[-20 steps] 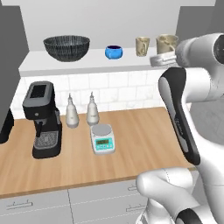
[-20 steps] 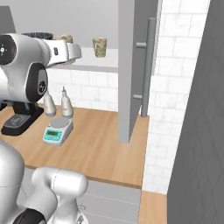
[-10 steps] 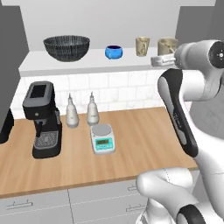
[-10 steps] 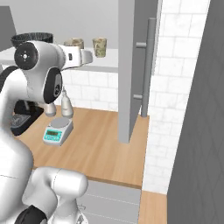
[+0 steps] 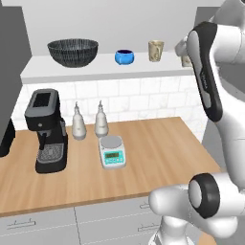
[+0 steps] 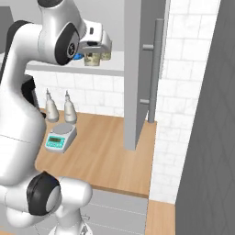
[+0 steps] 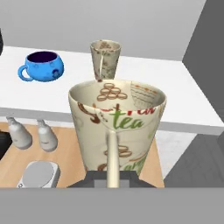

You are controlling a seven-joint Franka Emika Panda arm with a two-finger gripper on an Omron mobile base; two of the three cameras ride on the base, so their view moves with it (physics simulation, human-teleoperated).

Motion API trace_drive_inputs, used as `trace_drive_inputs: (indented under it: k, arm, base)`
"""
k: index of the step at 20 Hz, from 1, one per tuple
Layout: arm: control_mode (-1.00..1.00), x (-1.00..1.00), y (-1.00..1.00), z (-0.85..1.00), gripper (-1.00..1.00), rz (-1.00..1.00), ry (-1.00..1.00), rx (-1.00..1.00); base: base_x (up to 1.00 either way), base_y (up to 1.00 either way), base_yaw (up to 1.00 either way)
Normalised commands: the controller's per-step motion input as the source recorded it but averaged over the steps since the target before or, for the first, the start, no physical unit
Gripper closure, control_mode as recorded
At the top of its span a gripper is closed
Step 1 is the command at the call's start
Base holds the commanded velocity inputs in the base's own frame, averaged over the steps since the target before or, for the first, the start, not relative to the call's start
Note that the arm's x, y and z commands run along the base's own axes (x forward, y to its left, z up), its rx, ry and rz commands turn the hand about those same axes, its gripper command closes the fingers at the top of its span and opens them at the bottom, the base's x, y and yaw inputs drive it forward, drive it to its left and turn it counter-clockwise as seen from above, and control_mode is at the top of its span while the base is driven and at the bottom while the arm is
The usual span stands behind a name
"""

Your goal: Gather all objects into one cabinet and sort the glasses and bowls to opposite sides.

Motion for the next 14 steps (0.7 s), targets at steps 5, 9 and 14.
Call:
trace_drive_inputs:
  k: [5,9,14]
  arm:
    - [-1.0,0.07,-0.04,0.03,1.0,0.0,0.05,0.0]
    - [-1.0,0.0,0.0,-0.01,1.0,0.0,-0.03,-0.01]
    - [-1.0,0.0,0.0,-0.13,1.0,0.0,-0.16,-0.08]
  base:
    - [0.0,0.0,0.0]
    - [0.0,0.0,0.0]
    - [0.0,0.0,0.0]
